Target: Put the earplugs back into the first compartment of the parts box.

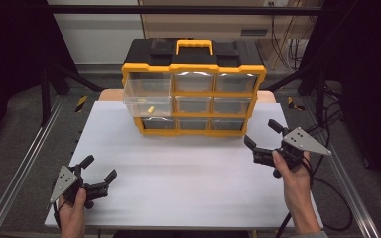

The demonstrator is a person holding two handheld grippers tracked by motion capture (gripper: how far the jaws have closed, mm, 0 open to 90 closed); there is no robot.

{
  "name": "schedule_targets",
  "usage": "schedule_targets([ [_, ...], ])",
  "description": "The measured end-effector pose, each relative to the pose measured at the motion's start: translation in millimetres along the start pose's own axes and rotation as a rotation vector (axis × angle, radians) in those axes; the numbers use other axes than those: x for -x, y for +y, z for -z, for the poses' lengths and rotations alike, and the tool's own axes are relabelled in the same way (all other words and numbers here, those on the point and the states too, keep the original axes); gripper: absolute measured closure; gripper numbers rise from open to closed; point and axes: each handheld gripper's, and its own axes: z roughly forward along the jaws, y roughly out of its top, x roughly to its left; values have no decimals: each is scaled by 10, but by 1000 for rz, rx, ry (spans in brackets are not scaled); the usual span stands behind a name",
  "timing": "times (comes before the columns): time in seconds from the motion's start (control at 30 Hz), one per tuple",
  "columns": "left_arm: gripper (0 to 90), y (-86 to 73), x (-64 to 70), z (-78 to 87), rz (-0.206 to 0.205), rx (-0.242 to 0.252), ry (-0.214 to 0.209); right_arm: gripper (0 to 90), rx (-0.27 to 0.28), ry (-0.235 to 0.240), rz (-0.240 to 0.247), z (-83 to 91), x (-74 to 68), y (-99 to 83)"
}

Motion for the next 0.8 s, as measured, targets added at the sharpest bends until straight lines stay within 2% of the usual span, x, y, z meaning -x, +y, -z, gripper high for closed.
schedule_targets([
  [0.27, 4, 1, -51, 26, -2, 8, 25, 52, -12, -25, -10, 180, 83, -254],
  [0.37, 4, 15, -63, 49, -4, 24, 5, 51, -5, -32, -24, 232, 94, -333],
  [0.43, 5, 9, -71, 56, 12, 33, -5, 49, -12, -34, -32, 254, 96, -404],
  [0.5, 5, 8, -63, 49, 2, 31, -3, 47, -22, -31, -42, 261, 98, -501],
  [0.6, 5, 7, -44, 36, -18, 24, -16, 47, -47, -34, -24, 261, 65, -633],
  [0.67, 5, 12, -34, 32, -17, 31, -25, 43, -52, -27, -22, 253, 23, -681],
  [0.8, 4, -2, -5, -4, -27, 18, -43, 40, -56, -6, -47, 190, -35, -810],
])
